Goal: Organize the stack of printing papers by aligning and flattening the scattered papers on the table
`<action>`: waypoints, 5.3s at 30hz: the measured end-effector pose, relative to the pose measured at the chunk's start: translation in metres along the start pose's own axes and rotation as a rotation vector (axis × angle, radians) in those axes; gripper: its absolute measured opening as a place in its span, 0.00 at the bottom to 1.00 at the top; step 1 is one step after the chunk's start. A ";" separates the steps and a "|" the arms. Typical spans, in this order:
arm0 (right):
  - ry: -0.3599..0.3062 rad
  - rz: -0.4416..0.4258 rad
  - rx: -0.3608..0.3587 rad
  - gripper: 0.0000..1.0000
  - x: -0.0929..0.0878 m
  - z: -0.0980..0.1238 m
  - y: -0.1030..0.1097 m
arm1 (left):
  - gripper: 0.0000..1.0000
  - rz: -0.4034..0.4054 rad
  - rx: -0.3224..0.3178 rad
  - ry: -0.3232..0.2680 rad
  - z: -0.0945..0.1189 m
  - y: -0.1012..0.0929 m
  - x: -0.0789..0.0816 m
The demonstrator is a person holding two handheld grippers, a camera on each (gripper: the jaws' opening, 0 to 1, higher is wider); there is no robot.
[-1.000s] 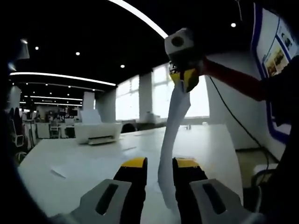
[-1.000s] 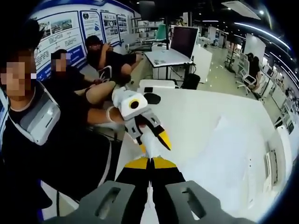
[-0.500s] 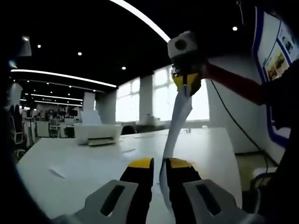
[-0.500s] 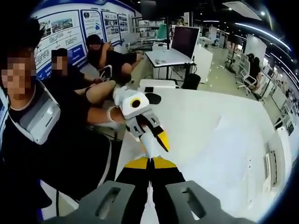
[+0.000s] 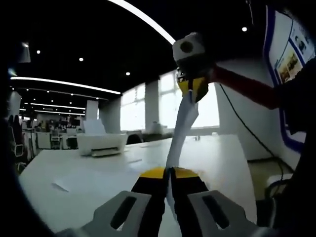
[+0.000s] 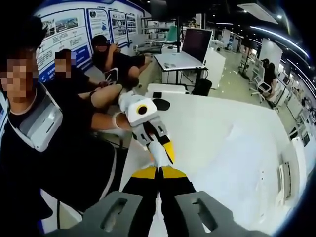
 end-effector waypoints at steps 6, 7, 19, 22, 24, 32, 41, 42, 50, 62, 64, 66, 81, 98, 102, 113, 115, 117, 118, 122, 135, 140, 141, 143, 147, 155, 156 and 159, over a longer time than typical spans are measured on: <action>-0.001 0.010 -0.007 0.00 -0.001 -0.003 0.002 | 0.07 -0.006 0.001 0.003 0.001 0.000 -0.001; -0.002 0.011 -0.009 0.00 -0.001 -0.003 0.002 | 0.06 -0.001 -0.002 0.002 0.001 0.000 -0.001; -0.010 0.015 -0.018 0.00 -0.002 -0.005 0.002 | 0.06 0.010 0.000 -0.017 0.000 -0.002 -0.003; -0.026 0.025 -0.031 0.00 -0.003 -0.006 -0.002 | 0.06 0.000 -0.004 -0.005 0.001 -0.004 -0.005; -0.036 0.060 -0.045 0.00 -0.003 -0.007 -0.005 | 0.06 -0.005 -0.006 -0.005 0.001 -0.003 -0.005; -0.066 0.121 -0.097 0.11 0.002 -0.003 -0.015 | 0.06 0.002 -0.007 -0.009 0.002 -0.001 -0.003; -0.095 0.154 -0.131 0.22 0.005 -0.003 -0.020 | 0.06 -0.006 -0.008 -0.013 0.002 -0.003 -0.002; -0.096 0.158 -0.132 0.22 0.005 -0.002 -0.021 | 0.06 -0.007 -0.007 -0.013 0.002 -0.003 -0.003; -0.118 0.192 -0.140 0.27 0.007 -0.004 -0.021 | 0.06 -0.014 -0.006 -0.018 0.002 -0.002 -0.001; -0.157 0.213 -0.150 0.41 0.008 -0.004 -0.021 | 0.06 0.011 0.002 -0.028 0.004 0.001 -0.003; -0.161 0.211 -0.157 0.41 0.007 -0.002 -0.022 | 0.06 0.014 0.002 -0.030 0.005 0.002 -0.003; -0.177 0.194 -0.154 0.42 0.007 0.000 -0.022 | 0.06 0.016 0.004 -0.031 0.006 0.002 -0.004; -0.339 0.184 -0.234 0.45 0.015 0.018 -0.028 | 0.06 0.041 0.019 -0.035 0.011 0.005 -0.008; -0.513 0.144 -0.356 0.43 -0.006 0.035 -0.032 | 0.06 0.054 0.048 -0.035 0.019 0.008 -0.016; -0.549 0.140 -0.378 0.42 -0.010 0.037 -0.031 | 0.06 0.052 0.051 -0.035 0.021 0.008 -0.014; -0.650 0.093 -0.471 0.34 -0.032 0.046 -0.031 | 0.06 0.046 0.062 -0.035 0.023 0.011 -0.015; -0.673 0.084 -0.488 0.35 -0.038 0.049 -0.030 | 0.06 0.049 0.065 -0.033 0.024 0.011 -0.016; -0.696 0.071 -0.511 0.35 -0.044 0.052 -0.030 | 0.06 0.050 0.067 -0.033 0.026 0.013 -0.018; -0.702 0.066 -0.518 0.36 -0.048 0.053 -0.030 | 0.06 0.050 0.069 -0.033 0.026 0.013 -0.019; -0.701 0.049 -0.536 0.35 -0.060 0.054 -0.028 | 0.06 0.061 0.079 -0.026 0.030 0.018 -0.025; -0.724 -0.027 -0.580 0.36 -0.095 0.055 -0.026 | 0.06 0.060 0.105 -0.026 0.041 0.023 -0.024; -0.736 -0.062 -0.607 0.36 -0.110 0.056 -0.027 | 0.06 0.062 0.108 -0.022 0.041 0.024 -0.026; -0.738 -0.071 -0.609 0.36 -0.113 0.057 -0.028 | 0.06 0.063 0.109 -0.021 0.042 0.024 -0.027; -0.738 -0.082 -0.617 0.36 -0.118 0.056 -0.029 | 0.06 0.062 0.112 -0.019 0.042 0.025 -0.027; -0.743 -0.101 -0.630 0.36 -0.127 0.058 -0.032 | 0.06 0.069 0.121 -0.019 0.044 0.028 -0.030; -0.754 -0.178 -0.664 0.36 -0.159 0.059 -0.041 | 0.06 0.079 0.133 -0.014 0.047 0.032 -0.035; -0.754 -0.184 -0.668 0.36 -0.161 0.059 -0.041 | 0.06 0.080 0.134 -0.014 0.047 0.033 -0.035; -0.752 -0.210 -0.683 0.36 -0.172 0.059 -0.043 | 0.06 0.081 0.138 -0.014 0.048 0.034 -0.036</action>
Point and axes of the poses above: the point that each gripper's makers call its tool centre point, and the gripper's own axes: z roughly backward along the fingers, y roughly to its left, x roughly out of its top, the point moved 4 cm from there along z, roughly backward along the fingers, and after that the axes turned 2 degrees about -x, right-handed, at the moved point
